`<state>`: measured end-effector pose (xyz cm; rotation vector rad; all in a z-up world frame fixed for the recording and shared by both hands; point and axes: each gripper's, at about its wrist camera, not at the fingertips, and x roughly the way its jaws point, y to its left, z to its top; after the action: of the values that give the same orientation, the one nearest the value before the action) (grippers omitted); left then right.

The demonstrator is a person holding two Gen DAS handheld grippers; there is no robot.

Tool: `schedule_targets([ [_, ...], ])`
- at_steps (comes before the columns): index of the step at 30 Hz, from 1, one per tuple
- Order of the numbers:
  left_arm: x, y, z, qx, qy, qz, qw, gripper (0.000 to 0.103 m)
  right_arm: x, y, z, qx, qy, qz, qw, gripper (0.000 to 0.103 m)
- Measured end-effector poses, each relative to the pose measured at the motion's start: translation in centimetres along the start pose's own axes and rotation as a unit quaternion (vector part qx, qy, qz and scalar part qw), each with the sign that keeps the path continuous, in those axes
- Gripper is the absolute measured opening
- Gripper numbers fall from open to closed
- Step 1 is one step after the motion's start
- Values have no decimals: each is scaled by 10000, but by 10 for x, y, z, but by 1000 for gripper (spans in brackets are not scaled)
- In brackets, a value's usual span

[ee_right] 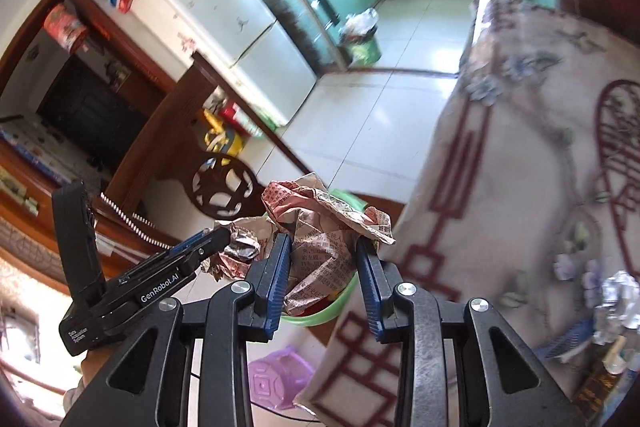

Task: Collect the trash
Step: 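Carry both crumpled wrappers over the red bucket and release them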

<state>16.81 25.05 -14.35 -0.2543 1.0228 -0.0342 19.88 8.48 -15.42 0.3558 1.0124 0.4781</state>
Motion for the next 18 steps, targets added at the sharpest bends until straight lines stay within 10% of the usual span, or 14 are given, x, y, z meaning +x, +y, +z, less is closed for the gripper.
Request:
schedule_targets([
  [13,23,56,0,-454,175,214,9986,26,91,27,5,-316,469,-82,9984,32],
  [18,26,59,9,-402,48,224,9989,76,99,36,11,-307,297,-66,9991,38],
])
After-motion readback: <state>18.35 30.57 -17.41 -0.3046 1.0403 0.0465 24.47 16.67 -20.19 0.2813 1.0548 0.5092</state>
